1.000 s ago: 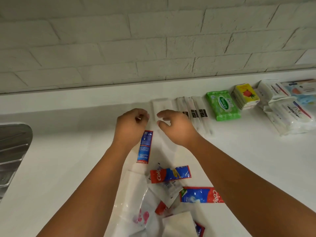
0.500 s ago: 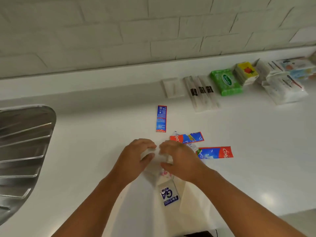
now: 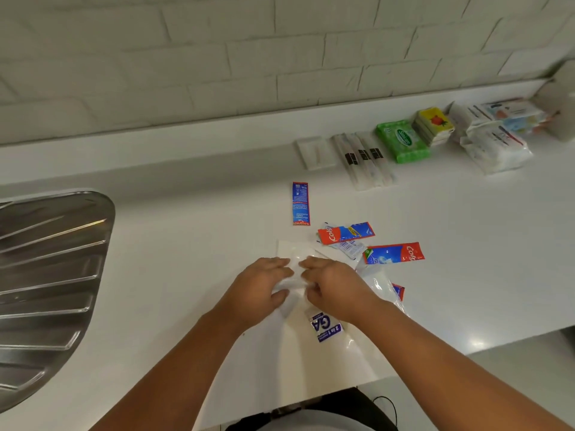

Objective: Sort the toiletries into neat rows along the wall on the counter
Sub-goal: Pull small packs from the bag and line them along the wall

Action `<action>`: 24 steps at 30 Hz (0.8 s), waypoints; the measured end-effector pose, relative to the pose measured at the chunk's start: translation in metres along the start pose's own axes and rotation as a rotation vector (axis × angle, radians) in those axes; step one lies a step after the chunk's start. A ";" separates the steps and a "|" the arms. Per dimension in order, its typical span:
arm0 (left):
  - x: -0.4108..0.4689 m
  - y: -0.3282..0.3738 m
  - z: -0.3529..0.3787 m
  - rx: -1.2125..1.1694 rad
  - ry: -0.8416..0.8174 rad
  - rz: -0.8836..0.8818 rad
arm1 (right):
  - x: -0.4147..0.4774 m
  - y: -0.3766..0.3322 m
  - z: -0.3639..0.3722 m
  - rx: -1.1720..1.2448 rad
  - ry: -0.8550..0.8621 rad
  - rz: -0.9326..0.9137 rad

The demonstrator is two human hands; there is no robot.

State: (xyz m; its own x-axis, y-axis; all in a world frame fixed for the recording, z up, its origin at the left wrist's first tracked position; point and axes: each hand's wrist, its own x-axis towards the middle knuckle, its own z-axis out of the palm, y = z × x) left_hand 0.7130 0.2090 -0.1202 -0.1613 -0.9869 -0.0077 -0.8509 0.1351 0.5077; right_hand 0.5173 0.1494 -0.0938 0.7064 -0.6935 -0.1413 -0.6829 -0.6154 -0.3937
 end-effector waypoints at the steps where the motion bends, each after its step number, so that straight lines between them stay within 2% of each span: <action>1: -0.002 0.000 0.000 0.002 0.014 0.010 | 0.000 -0.001 0.000 0.004 0.005 0.001; 4: -0.005 0.000 -0.002 -0.023 0.082 0.026 | 0.000 -0.004 -0.001 0.068 0.051 0.019; 9: -0.003 0.011 -0.026 -0.211 0.231 -0.078 | -0.002 -0.009 -0.009 0.372 0.210 0.131; 13: 0.013 0.028 -0.056 -0.437 0.329 -0.201 | 0.000 -0.006 -0.025 0.582 0.299 0.193; 18: 0.045 0.052 -0.084 -0.758 0.438 -0.241 | 0.011 0.005 -0.041 0.714 0.352 0.267; 24: 0.077 0.062 -0.076 -1.058 0.455 -0.383 | 0.021 0.021 -0.060 0.997 0.358 0.351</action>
State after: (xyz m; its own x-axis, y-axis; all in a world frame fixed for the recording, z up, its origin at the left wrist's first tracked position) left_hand 0.6860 0.1351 -0.0235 0.3820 -0.9169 -0.1160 0.0583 -0.1013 0.9931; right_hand 0.5066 0.0995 -0.0504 0.2997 -0.9367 -0.1812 -0.2652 0.1006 -0.9589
